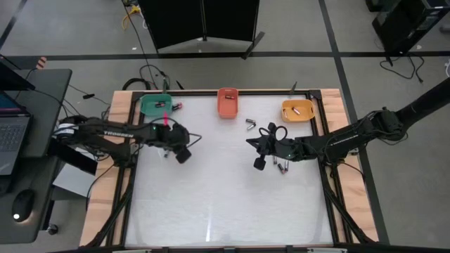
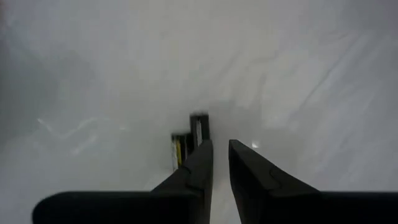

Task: Sort batteries
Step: Put the bottom left red battery into the orange container

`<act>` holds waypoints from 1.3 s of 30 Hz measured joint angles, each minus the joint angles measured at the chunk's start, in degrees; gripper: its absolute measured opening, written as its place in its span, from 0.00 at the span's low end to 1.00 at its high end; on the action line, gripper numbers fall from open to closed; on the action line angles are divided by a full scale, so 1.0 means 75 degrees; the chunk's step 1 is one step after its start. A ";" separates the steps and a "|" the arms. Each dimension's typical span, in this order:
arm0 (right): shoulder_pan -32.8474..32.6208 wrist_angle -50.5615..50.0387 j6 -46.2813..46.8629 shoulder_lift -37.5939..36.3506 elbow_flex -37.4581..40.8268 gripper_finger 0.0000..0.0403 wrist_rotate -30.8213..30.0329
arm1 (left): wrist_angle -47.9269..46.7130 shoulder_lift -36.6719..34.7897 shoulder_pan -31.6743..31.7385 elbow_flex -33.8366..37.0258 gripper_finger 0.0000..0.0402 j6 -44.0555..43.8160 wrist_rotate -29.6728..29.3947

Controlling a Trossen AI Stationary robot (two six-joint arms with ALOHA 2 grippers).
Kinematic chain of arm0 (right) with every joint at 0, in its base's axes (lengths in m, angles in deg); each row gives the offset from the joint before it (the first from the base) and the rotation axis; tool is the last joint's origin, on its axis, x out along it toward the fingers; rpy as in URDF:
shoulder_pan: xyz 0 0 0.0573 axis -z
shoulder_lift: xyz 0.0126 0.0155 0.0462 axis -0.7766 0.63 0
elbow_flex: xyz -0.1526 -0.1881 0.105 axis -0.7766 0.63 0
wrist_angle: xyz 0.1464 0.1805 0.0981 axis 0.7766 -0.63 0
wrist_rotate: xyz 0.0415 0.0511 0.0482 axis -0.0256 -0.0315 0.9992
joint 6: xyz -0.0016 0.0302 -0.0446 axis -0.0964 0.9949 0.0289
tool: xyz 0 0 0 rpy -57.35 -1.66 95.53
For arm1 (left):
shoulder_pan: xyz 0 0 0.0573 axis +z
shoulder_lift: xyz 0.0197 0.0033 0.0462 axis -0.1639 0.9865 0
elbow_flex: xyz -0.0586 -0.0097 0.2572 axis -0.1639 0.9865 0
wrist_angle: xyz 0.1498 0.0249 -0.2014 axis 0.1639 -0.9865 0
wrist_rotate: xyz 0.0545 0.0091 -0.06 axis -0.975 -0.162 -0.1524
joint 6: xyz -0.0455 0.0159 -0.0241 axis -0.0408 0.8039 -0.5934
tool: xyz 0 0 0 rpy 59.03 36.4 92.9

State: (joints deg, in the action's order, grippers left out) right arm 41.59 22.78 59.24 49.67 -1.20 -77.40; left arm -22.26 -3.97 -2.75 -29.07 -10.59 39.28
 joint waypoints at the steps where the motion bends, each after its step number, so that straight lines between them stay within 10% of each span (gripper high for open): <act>1: 0.0000 -0.0001 -0.0002 0.0000 0.0000 0.05 0.0003 | -0.0041 0.0000 -0.0062 0.0056 0.15 -0.0175 0.0002; 39: 0.0000 0.0021 0.0026 0.0003 -0.0003 0.05 0.0009 | -0.0040 0.0565 0.0082 0.0394 0.30 -0.0549 -0.0670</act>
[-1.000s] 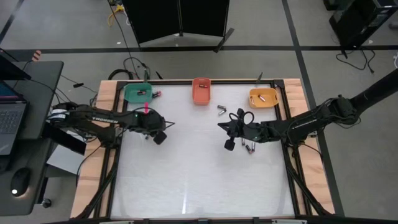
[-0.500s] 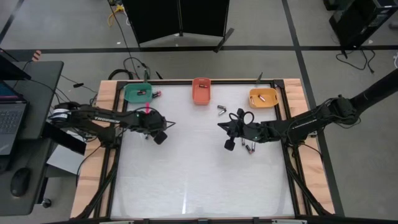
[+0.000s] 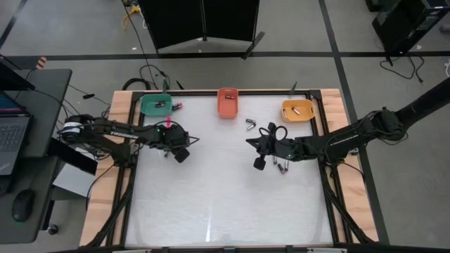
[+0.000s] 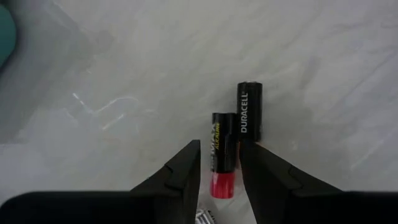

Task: Sort batteries
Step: Put the bottom left red battery into the orange container

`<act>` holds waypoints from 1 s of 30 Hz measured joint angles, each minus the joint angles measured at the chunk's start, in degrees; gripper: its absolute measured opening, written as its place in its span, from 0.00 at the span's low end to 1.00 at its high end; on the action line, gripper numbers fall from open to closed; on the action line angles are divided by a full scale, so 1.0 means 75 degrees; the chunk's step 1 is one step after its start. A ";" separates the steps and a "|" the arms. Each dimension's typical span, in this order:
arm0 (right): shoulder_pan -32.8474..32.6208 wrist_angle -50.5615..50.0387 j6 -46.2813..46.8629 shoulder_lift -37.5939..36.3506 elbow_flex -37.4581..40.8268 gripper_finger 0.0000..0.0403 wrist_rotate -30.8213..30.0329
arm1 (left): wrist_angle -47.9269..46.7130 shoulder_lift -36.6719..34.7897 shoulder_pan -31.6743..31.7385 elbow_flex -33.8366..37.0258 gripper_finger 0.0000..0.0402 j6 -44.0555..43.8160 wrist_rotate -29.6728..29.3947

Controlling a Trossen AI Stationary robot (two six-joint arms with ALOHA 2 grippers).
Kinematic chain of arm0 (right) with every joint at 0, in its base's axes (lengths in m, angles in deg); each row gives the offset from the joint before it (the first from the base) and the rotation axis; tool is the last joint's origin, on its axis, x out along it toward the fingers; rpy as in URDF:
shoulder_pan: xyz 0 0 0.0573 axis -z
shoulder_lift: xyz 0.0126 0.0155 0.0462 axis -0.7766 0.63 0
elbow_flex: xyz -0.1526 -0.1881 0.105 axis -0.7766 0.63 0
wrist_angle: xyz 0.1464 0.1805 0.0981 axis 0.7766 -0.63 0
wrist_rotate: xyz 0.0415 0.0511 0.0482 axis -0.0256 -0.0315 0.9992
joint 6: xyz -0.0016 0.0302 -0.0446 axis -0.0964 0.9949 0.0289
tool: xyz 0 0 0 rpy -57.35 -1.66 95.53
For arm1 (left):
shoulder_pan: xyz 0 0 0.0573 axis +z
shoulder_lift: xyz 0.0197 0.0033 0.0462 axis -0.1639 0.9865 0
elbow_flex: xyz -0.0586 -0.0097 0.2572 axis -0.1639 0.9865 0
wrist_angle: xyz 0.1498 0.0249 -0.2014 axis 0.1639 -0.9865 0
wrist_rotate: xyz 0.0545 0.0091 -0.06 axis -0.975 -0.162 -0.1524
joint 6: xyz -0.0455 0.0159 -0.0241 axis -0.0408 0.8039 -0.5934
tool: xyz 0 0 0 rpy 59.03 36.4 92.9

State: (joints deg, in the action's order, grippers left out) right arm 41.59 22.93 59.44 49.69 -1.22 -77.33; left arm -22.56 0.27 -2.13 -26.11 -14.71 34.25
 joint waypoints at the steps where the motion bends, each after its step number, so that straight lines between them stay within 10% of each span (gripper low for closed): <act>1: 0.0000 -0.0002 0.0000 0.0000 0.0000 0.05 0.0001 | -0.0006 0.0007 0.0041 0.0005 0.30 0.0016 0.0005; 30: 0.0000 -0.0008 0.0003 0.0000 0.0000 0.05 0.0006 | -0.0118 0.0006 0.0229 0.0061 0.30 -0.0209 0.0131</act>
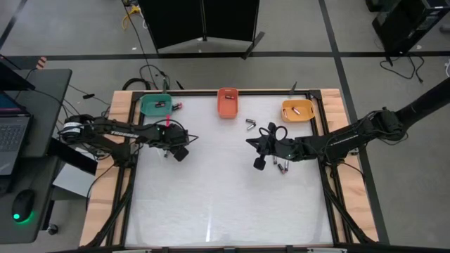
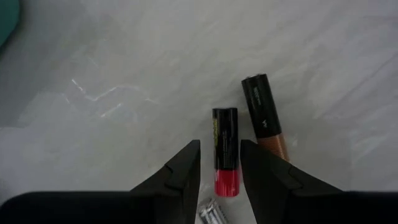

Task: Sort batteries
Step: Put the bottom left red battery into the orange container

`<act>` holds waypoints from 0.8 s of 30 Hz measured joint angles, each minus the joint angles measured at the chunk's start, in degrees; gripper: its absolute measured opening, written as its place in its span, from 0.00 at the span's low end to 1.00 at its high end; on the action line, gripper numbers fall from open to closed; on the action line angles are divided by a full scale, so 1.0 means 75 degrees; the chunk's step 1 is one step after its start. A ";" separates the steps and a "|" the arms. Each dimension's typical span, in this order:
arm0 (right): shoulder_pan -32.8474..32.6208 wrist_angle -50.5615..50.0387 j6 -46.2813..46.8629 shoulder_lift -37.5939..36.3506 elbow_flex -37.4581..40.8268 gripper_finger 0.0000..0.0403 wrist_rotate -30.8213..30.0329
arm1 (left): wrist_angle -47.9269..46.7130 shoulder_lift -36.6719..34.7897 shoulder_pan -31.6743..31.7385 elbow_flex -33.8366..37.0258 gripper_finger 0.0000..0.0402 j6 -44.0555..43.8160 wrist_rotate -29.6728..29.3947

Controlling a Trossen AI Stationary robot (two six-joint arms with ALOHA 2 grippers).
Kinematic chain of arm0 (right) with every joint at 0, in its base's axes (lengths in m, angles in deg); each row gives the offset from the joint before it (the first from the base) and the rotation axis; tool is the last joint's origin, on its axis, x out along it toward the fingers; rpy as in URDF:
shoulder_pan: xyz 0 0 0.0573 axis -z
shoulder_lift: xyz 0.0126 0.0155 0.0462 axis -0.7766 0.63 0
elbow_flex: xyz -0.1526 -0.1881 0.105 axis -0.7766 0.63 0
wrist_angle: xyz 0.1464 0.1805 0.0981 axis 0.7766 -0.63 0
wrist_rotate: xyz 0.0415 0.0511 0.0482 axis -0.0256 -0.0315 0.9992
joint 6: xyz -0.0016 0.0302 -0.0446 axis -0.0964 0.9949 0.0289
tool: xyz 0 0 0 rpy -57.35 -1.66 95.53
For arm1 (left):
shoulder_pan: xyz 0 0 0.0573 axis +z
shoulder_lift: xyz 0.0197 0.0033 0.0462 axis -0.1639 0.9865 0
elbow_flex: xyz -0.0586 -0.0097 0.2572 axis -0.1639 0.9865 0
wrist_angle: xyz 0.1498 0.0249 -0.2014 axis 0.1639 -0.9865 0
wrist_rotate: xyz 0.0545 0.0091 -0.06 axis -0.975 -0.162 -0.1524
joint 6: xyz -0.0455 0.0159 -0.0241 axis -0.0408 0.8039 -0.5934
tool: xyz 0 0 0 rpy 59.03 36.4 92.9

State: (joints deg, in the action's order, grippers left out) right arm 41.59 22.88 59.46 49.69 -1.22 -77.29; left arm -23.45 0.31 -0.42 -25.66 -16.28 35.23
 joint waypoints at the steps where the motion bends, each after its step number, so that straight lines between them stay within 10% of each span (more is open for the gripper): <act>1: 0.0000 0.0000 0.0000 0.0000 0.0000 0.05 0.0000 | 0.0094 0.0000 0.0003 0.0072 0.30 0.0000 0.0013; 24: 0.0000 0.0003 0.0023 0.0000 0.0000 0.05 0.0000 | -0.0170 0.0006 0.0000 0.0196 0.11 0.0802 -0.0099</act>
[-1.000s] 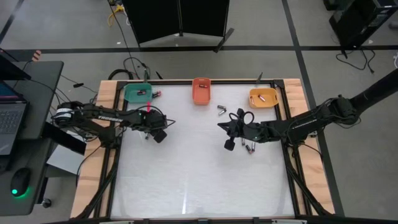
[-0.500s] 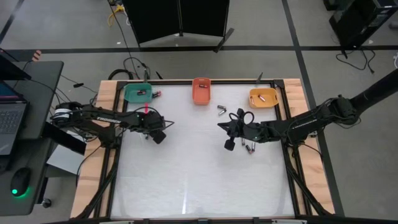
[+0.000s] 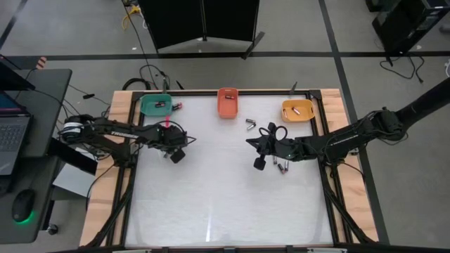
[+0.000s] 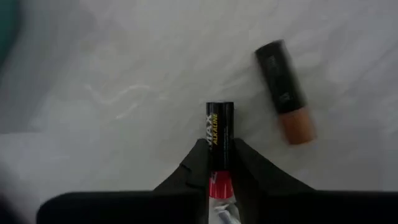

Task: Sort batteries
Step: Put the bottom left red battery into the orange container

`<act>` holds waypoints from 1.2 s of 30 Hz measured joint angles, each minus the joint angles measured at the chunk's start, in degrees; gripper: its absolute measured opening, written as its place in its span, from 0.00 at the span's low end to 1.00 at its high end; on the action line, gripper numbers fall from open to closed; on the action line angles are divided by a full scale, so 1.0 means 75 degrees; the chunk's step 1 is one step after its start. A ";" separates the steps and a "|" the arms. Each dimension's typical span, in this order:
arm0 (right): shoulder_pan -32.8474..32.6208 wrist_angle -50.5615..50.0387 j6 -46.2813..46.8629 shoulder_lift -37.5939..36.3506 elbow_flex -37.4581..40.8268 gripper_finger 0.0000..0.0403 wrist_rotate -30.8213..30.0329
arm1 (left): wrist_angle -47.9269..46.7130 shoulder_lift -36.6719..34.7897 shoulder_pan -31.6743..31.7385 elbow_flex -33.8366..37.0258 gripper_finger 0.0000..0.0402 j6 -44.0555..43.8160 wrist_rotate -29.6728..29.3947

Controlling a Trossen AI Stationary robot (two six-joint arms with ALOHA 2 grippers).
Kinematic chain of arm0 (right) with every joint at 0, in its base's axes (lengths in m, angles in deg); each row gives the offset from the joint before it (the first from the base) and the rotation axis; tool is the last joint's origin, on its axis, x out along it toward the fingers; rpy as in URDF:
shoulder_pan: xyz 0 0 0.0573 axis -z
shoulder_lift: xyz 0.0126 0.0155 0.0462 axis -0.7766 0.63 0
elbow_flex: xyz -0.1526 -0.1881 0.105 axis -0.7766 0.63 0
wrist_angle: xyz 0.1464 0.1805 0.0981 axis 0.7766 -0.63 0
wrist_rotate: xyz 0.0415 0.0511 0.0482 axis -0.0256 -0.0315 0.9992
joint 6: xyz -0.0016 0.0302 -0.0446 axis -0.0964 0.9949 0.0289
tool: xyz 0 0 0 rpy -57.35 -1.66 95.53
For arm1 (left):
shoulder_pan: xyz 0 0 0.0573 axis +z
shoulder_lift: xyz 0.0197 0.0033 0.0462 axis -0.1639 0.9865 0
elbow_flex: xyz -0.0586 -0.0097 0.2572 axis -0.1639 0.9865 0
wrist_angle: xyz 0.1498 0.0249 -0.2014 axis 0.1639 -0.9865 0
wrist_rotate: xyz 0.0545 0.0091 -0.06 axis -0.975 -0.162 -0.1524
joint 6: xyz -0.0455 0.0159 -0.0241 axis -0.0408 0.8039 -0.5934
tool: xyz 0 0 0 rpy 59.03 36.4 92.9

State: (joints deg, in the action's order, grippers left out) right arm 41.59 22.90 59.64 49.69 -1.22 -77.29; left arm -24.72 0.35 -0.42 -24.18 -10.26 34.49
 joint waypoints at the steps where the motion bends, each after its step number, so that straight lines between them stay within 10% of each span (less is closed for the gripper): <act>1: 0.0000 0.0000 0.0000 0.0000 0.0000 0.05 0.0000 | -0.0127 0.0000 0.0000 -0.0077 0.11 0.0037 -0.0072; 16: 0.0000 0.0003 0.0006 0.0000 0.0000 0.05 0.0003 | -0.0259 -0.0017 0.0100 -0.1991 0.11 0.1490 -0.0800; 36: 0.0604 0.3108 0.0157 0.1321 0.0006 0.05 0.1148 | 0.8160 0.1346 0.0096 -0.2108 0.11 0.3521 0.3220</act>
State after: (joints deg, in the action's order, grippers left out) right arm 46.12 46.21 60.82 59.60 -1.18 -68.68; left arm 36.48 10.45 0.31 -39.99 16.15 58.64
